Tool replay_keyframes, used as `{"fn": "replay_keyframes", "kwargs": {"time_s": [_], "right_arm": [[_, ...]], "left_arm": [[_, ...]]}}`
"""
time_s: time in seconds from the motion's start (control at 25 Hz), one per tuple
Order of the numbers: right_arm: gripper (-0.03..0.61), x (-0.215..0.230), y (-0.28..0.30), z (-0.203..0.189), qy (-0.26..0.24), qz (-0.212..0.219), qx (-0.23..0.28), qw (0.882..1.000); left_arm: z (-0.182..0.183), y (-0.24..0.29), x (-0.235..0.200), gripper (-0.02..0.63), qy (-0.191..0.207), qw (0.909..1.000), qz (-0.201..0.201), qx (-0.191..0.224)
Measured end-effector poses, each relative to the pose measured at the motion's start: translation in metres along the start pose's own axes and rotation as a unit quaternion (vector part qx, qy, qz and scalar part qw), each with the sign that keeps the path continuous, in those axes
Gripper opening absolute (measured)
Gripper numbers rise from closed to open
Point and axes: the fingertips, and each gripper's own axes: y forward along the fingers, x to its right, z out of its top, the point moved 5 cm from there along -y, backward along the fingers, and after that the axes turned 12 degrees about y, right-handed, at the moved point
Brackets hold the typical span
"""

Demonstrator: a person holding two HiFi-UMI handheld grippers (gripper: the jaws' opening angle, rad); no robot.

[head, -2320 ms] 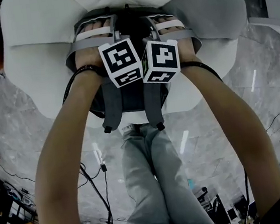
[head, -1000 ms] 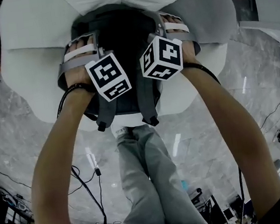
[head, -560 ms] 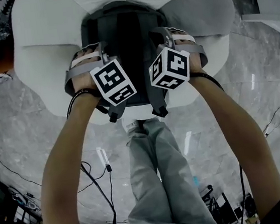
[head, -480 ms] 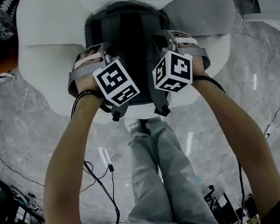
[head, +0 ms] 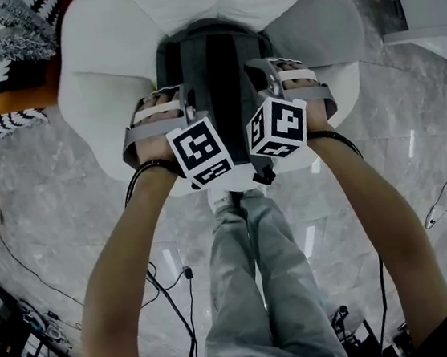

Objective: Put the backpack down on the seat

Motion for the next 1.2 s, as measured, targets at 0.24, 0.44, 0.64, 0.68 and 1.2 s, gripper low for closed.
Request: {"fn": "replay_keyframes", "kwargs": {"time_s": [0.24,0.44,0.64,0.68,1.2], "right_arm": [[0.006,0.014,-0.052,0.026,-0.078,-0.029,0.01,0.997],[0.006,0.043,-0.106,0.052,-0.119,-0.051,0.02,0.991],[0.006,0.077,-0.163,0.073,-0.152,-0.076,0.013,0.985],[0.006,0.086,-0.173,0.08,-0.161,-0.085,0.014,0.983],[0.006,0.192,-0.37,0.165,-0.185,-0.2,0.044,0.961]], "left_arm": [[0.002,-0.055,-0.032,-0.002,0.03,0.9988,0.037,0.006],[0.001,-0.116,-0.068,-0.002,0.072,0.995,0.068,0.013],[0.003,-0.185,-0.103,-0.002,0.036,0.995,0.092,0.014],[0.002,-0.197,-0.107,-0.002,0.032,0.995,0.094,0.009],[0.046,-0.417,-0.214,-0.002,0.038,0.9736,0.225,-0.009]]}}
